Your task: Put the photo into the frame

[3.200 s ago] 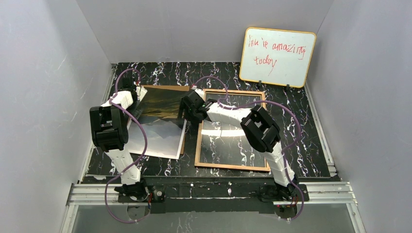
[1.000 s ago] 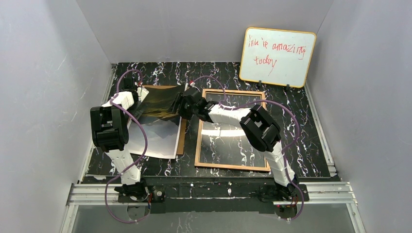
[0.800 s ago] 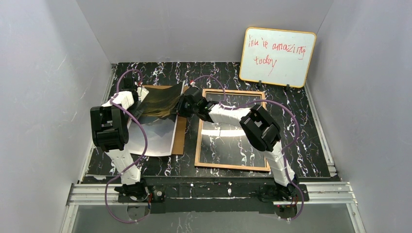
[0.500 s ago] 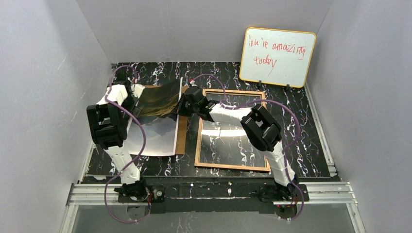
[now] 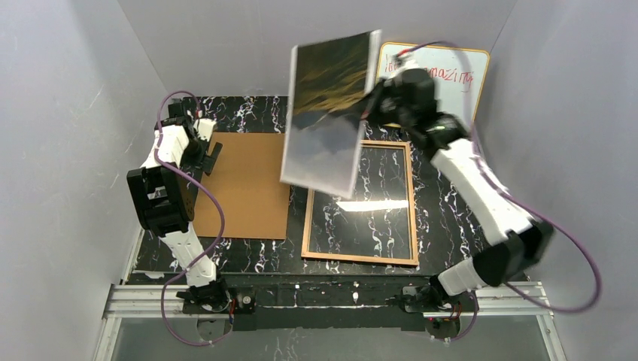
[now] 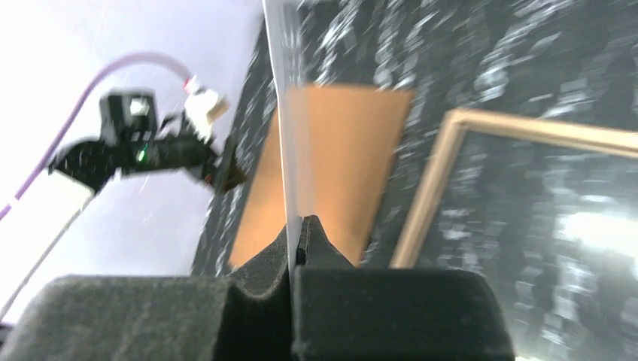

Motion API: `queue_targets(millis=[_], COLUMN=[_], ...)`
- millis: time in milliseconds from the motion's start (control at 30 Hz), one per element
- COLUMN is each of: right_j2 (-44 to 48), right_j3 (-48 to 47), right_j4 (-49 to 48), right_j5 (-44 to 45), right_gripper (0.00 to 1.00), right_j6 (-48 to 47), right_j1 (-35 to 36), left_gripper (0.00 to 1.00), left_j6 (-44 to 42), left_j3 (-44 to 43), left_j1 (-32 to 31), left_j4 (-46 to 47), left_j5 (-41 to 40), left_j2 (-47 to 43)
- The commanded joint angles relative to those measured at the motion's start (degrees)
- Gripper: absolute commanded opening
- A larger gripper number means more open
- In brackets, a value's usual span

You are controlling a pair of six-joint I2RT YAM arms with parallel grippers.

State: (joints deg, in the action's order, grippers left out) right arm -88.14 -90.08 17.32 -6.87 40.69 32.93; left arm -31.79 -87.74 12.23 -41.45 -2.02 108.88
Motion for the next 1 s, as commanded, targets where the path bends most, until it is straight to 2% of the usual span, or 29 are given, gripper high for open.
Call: queue_targets(millis=[0,167,300,400,500,633,733,967], right_j2=[9.5,13.5,13.2,11.4,6.8,-0.4,-3.9,-7.8], right_j3=[-6.5,-12.6,-18.5,-21.4,-23.7,-23.9,-22.4,-13.7], right_j4=[23.5,37.2,40.8,42.2,45.8,49.7,50.1,46.6], right_j5=[12.2,35.9,41.6,40.4,34.3,30.4,28.7,22.6], right_gripper=[0.01,0.01,0.01,0.01,0.01,0.01,0.01,0.01], right_j6=[-9.7,-14.7,-17.6,-19.7,-20.3,-19.9,-18.7,-11.7], right_j1=[-8.5,-9.4,-9.4,-9.4,-9.4,-6.2,-2.6,0.3], left_gripper=[0.98,0.98,0.98,0.98,0.98,0.98,0.98,0.98], left_j6=[3.3,4.6,4.3,3.7,3.6,3.6,3.6,3.3], left_j3=[0.0,0.2,1.0,2.0,2.7,2.8,2.8,3.0], left_j1=[0.1,0.1,0.1,0.1,0.1,0.1,0.1,0.1], left_j4=[-0.6,-0.5,-0.3,0.1,0.3,0.3,0.3,0.2], left_j5=[2.0,4.9,4.8,4.2,4.0,4.2,4.1,4.0], left_j2=[-2.9,-2.5,-2.9,-3.3,-3.3,-3.4,-3.3,-3.1])
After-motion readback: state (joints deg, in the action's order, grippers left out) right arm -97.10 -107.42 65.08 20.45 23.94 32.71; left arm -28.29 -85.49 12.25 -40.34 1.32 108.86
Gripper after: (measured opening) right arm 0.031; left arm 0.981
